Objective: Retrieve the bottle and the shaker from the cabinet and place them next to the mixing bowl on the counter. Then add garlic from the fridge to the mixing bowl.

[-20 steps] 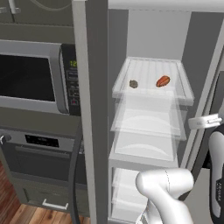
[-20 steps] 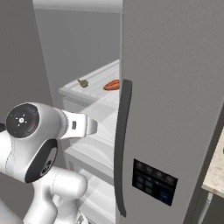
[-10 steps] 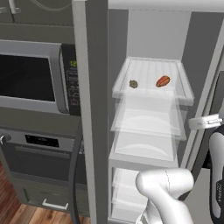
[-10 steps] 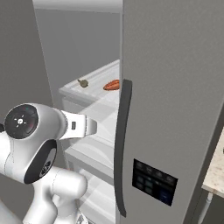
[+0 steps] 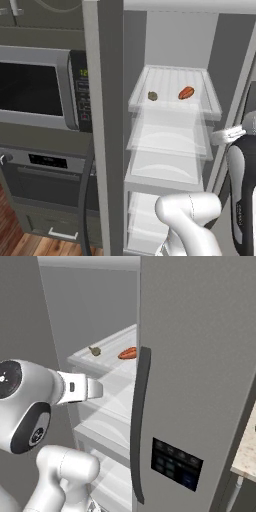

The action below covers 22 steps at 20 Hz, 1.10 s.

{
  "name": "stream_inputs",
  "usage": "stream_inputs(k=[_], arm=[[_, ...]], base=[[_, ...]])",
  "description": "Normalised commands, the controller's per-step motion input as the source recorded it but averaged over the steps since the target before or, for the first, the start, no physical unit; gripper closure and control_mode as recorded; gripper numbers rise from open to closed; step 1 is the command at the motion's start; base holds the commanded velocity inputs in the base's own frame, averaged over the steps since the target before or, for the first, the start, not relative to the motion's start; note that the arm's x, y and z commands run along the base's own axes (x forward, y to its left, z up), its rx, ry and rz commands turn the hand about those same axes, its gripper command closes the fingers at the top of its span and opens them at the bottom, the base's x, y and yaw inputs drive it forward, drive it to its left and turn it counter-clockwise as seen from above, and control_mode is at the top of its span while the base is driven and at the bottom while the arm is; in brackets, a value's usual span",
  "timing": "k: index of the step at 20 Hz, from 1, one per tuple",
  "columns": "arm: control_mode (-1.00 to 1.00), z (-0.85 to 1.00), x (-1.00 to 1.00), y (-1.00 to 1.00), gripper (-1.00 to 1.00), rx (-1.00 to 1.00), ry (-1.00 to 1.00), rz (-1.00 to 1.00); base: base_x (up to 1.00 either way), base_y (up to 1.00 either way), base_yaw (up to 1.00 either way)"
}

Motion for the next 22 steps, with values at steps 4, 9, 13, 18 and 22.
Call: stream_inputs(k=[4, 9, 13, 18, 22], arm=[[-1.00, 0.27, 0.05, 0.20, -1.00, -0.15, 0.15, 0.03], [-1.00, 0.13, 0.00, 0.15, -1.00, 0.07, -0.06, 0.18], [-1.00, 0.05, 0.11, 0.34, -1.00, 0.23, -0.28, 0.03], [-1.00, 0.46, 0.37, 0.40, -1.00, 0.14, -0.04, -0.06], [-1.00, 0.62, 0.41, 0.12, -1.00, 0.08, 0.07, -0.07]], base=[[0.00, 0.00, 0.00], [0.00, 0.00, 0.00], [0.00, 0.00, 0.00], [0.00, 0.00, 0.00], [0.00, 0.00, 0.00]])
